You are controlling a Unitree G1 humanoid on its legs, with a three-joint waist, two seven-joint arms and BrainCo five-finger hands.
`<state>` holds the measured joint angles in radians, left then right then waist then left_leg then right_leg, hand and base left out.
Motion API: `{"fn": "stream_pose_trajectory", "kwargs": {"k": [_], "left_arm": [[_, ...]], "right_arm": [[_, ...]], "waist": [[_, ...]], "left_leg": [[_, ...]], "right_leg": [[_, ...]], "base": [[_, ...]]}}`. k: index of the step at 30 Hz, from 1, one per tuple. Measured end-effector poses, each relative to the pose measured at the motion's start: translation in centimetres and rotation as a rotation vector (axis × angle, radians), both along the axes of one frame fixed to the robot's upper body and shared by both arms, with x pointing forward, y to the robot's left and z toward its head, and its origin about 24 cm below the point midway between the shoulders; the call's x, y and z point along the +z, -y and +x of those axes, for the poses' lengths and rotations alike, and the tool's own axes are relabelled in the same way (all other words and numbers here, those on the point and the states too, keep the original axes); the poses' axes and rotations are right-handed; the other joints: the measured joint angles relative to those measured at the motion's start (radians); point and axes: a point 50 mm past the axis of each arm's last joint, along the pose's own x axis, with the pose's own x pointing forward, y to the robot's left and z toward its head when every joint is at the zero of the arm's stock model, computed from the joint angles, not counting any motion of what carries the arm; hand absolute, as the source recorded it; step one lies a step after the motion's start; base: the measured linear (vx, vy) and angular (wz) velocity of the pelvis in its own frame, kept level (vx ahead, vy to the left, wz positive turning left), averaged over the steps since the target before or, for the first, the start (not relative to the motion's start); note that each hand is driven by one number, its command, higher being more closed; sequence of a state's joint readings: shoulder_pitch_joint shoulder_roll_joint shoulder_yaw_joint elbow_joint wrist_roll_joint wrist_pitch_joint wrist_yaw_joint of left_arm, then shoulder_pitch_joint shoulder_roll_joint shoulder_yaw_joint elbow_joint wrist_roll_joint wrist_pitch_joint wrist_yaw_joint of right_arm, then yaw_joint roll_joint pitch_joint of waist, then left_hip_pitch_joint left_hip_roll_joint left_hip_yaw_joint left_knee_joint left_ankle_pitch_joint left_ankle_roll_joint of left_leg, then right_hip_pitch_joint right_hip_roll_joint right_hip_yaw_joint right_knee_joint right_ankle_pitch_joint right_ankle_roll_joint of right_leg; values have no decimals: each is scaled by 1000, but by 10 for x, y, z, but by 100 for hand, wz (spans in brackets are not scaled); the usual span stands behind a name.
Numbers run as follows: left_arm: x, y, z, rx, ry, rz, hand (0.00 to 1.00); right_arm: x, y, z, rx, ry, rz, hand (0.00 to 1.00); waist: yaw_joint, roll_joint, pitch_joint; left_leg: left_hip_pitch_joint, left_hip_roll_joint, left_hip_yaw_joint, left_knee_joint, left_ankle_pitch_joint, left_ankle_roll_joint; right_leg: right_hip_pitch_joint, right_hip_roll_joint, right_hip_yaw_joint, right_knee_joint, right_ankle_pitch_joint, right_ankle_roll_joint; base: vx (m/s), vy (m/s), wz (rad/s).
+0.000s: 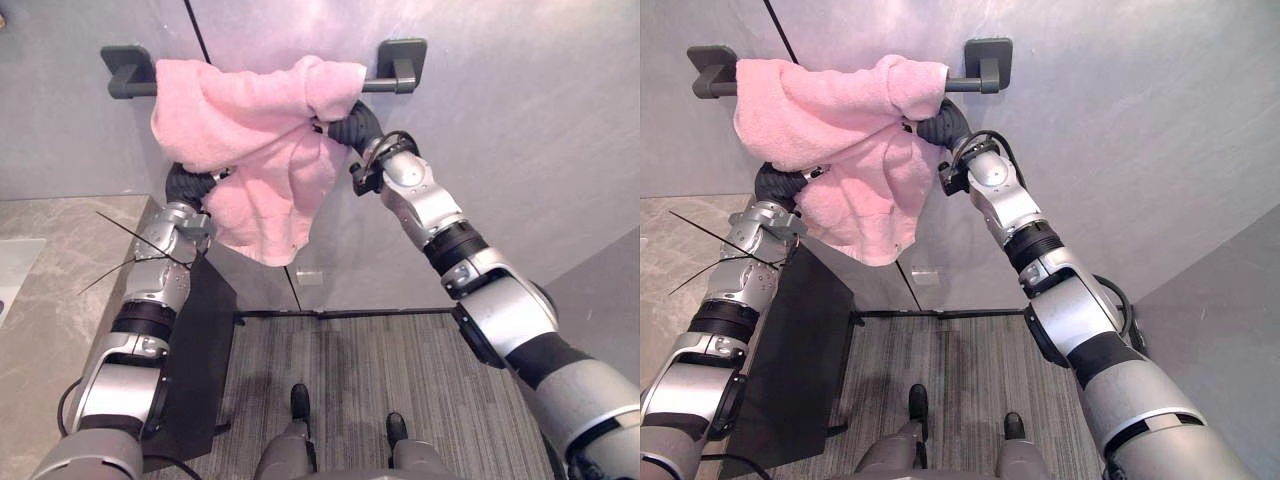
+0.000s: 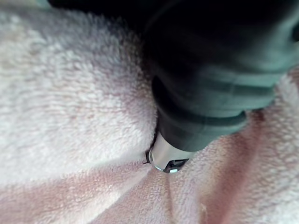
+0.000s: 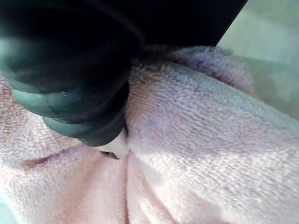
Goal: Organize washtable
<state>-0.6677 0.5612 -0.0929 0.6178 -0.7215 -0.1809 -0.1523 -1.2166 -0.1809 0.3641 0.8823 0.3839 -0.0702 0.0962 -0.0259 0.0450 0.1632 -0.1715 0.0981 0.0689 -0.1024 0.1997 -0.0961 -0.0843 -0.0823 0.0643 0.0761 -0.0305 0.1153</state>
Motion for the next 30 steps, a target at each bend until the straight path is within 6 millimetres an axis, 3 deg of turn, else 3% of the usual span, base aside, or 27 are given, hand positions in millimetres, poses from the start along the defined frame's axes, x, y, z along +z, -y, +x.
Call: {"fn": "stream_pose_trajectory", "kwargs": {"k": [4,14,27,28,30], "left_arm": [[0,1,0,-6,-2,11,100],[4,2,2,-20,8,13,100],[7,-1,2,-5,16,16,100],[7,-1,2,-4,13,21,0],[6,-4,2,8,8,13,0]], "right_arm": [[-1,9,3,-13,-14,-7,100],[-1,17,4,-29,-14,-17,100],[-1,18,5,-34,-18,-14,100],[-1,18,5,-32,-21,-7,0],[-1,19,5,-29,-27,8,0]], "waist": [[-16,-6,4],[-17,-19,7],[-14,-20,8],[-14,-20,8],[-14,-20,8]], "left_leg": [[0,-8,-13,0,-1,0],[-9,-30,-12,0,-17,4],[-8,-37,-12,0,-12,12],[-8,-37,-12,0,-12,12],[-7,-37,-12,0,-12,12]], "right_leg": [[8,-5,-3,-12,2,4],[22,-29,21,-81,51,9],[11,-31,26,-66,49,11],[11,-31,26,-66,49,11],[11,-31,28,-66,49,11]], "base": [[0,-14,4],[8,-10,-4],[3,-15,-1],[4,-33,-2],[3,-17,-2]]}}
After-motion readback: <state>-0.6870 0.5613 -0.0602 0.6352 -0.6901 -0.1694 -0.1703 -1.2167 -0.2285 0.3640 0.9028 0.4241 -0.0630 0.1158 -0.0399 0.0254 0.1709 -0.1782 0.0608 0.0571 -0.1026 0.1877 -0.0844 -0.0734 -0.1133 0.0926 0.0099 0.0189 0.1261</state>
